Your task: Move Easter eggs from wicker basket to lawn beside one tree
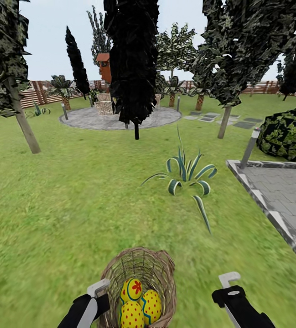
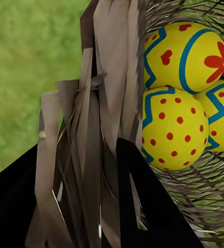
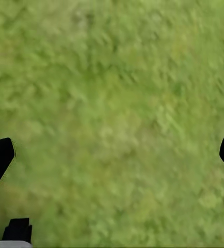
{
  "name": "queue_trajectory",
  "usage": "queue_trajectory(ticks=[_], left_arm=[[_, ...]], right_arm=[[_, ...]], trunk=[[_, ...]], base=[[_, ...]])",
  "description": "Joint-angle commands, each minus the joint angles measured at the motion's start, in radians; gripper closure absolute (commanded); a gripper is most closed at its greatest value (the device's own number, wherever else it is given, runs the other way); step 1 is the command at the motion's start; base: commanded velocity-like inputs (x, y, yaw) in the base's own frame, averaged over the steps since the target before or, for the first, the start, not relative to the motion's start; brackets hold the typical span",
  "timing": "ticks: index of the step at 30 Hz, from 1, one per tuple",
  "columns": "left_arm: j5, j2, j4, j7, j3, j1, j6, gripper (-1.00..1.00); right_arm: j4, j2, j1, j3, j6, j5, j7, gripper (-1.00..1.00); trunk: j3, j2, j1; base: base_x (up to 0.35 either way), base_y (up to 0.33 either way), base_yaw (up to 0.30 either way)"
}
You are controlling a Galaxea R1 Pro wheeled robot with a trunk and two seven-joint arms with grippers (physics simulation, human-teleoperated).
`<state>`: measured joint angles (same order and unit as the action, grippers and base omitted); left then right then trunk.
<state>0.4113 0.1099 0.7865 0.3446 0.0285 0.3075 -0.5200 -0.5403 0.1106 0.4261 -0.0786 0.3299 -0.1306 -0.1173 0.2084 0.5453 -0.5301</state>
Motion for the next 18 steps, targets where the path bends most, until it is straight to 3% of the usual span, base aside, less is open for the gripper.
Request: queue_trajectory(ticks=[1, 5, 11, 18], left_arm=[[0.015, 0.001, 0.002, 0.006, 0.005, 0.001, -0.002, 1.0], [0.015, 0.001, 0.002, 0.004, 0.008, 0.001, -0.002, 1.0], [0.015, 0.001, 0.002, 0.002, 0.008, 0.001, -0.002, 1.0], [0.015, 0.001, 0.002, 0.002, 0.008, 0.001, -0.002, 1.0]], right_arm=[[-0.002, 0.001, 0.0, -0.007, 0.009, -0.006, -0.004, -1.0], [-0.002, 0.001, 0.0, -0.007, 0.009, -0.006, -0.004, -1.0], [-0.003, 0.001, 0.0, -0.006, 0.008, -0.006, -0.003, -1.0], [-0.003, 0.004, 0.0, -0.004, -0.019, -0.006, -0.001, -1.0]], trunk=[[0.002, 0.002, 0.0], [0.002, 0.002, 0.0], [0.002, 0.002, 0.0], [-0.007, 0.002, 0.0]], base=[[0.0, 0.0, 0.3], [0.038, 0.0, 0.3], [0.291, 0.0, 0.283], [0.05, 0.0, 0.022]])
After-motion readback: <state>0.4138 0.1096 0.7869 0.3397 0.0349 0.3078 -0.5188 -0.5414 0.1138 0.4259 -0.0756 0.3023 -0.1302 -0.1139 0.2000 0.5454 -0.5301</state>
